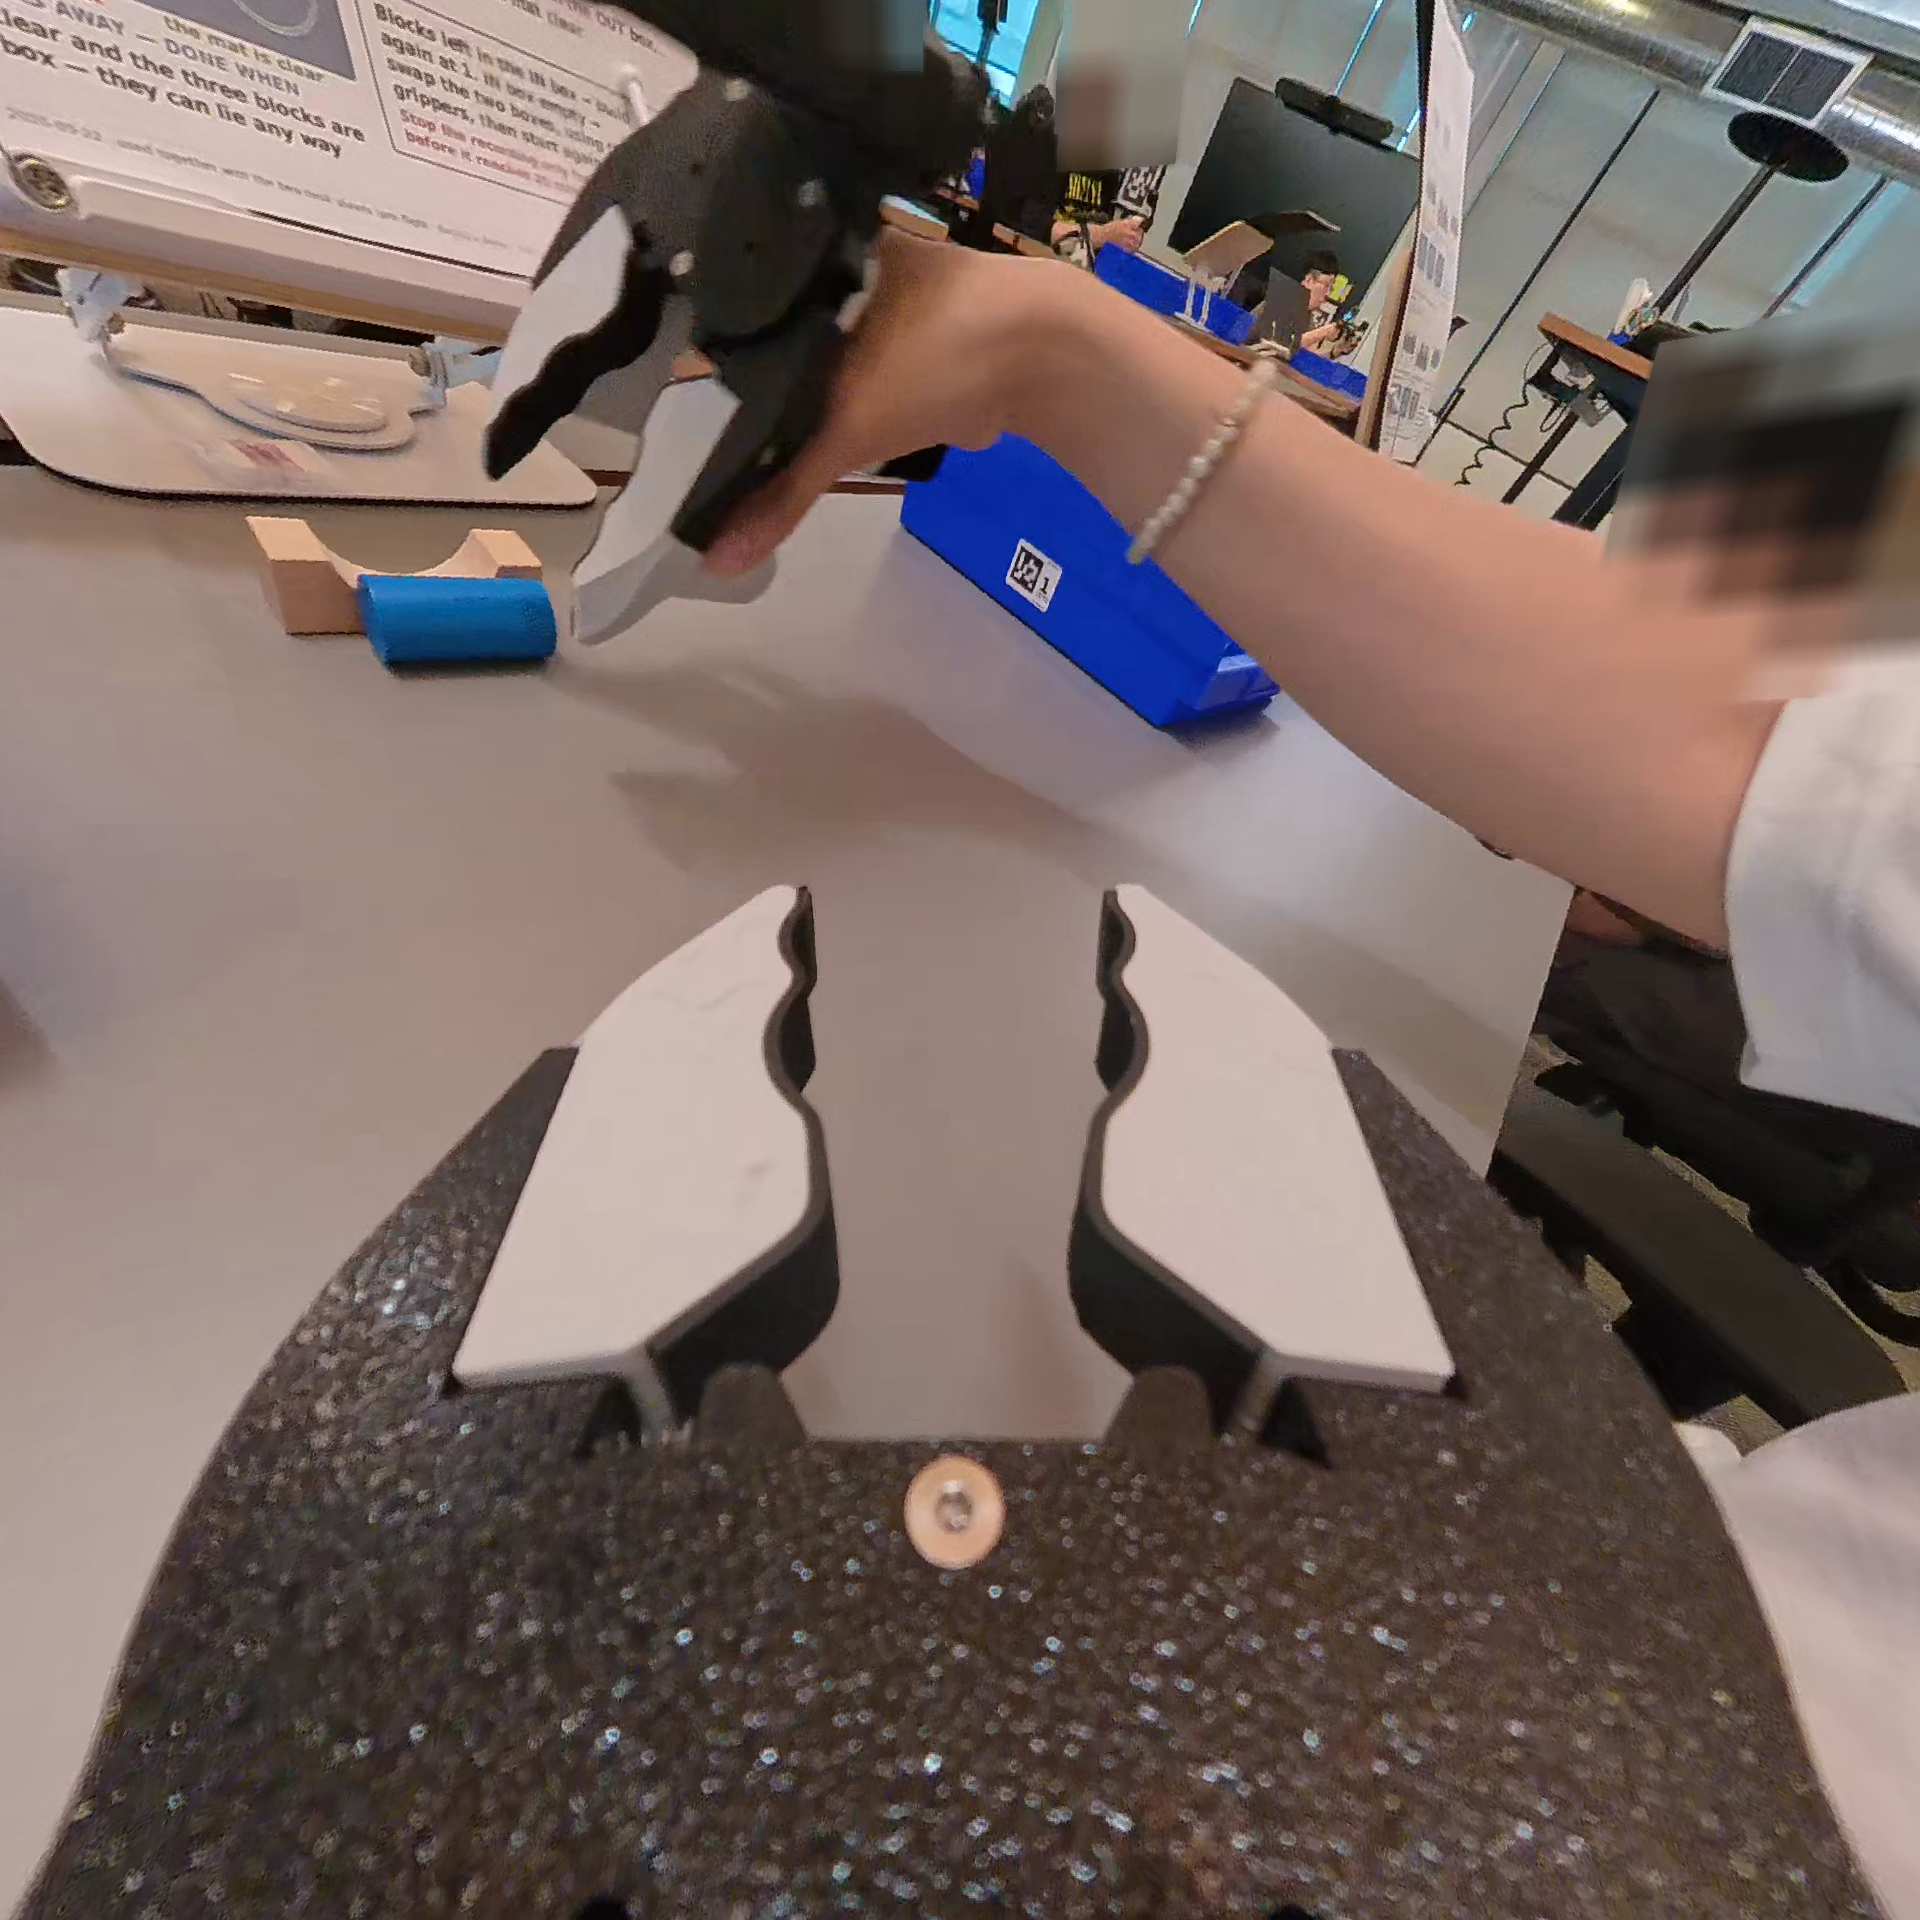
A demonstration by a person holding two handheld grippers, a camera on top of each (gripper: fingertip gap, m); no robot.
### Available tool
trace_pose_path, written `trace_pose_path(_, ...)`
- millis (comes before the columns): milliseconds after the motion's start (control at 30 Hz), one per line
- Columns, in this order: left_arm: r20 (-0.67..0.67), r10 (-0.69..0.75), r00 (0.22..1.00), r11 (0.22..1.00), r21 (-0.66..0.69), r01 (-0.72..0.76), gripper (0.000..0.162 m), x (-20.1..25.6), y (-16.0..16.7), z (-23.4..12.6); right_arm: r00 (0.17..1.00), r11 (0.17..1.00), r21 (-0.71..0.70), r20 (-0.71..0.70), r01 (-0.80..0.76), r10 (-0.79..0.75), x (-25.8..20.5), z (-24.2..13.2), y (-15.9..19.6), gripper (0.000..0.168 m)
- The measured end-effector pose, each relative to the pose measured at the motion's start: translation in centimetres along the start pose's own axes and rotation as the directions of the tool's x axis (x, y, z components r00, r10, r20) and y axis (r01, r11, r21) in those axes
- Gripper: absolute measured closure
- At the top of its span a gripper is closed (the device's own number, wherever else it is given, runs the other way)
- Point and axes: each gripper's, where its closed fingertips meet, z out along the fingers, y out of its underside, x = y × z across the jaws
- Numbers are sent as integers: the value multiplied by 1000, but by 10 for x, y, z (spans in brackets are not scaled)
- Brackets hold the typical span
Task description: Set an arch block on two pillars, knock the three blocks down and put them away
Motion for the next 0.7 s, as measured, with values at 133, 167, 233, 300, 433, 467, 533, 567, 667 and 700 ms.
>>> trace_pose_path(133,10,-7,1000,1000,11,7,110,-7,5,-11,998,994,-108,54,-8,14,10,32,2,103)
trace_pose_path(167,8,-16,1000,1000,15,16,110,-9,6,-14,996,993,-115,82,-16,25,9,36,1,104)
trace_pose_path(233,11,-35,999,999,28,35,110,-14,7,-19,997,990,-140,73,-23,33,15,42,2,106)
trace_pose_path(300,22,-51,998,998,41,50,110,-20,8,-25,997,985,-169,69,-24,37,19,47,4,106)
trace_pose_path(433,52,-75,996,996,51,72,110,-30,11,-35,994,981,-193,105,4,16,18,55,4,107)
trace_pose_path(467,58,-80,995,995,55,77,110,-32,11,-36,994,978,-206,109,11,12,18,58,5,108)
trace_pose_path(533,71,-95,993,994,62,91,110,-35,13,-39,993,972,-232,119,38,-11,16,63,7,113)
trace_pose_path(567,76,-102,992,993,64,97,110,-36,14,-40,993,969,-241,116,55,-28,16,64,8,115)
trace_pose_path(667,94,-109,990,993,64,104,110,-36,17,-42,993,960,-260,83,102,-83,20,66,7,136)
trace_pose_path(700,102,-108,989,993,62,102,110,-36,18,-42,992,958,-264,79,113,-95,20,66,7,136)
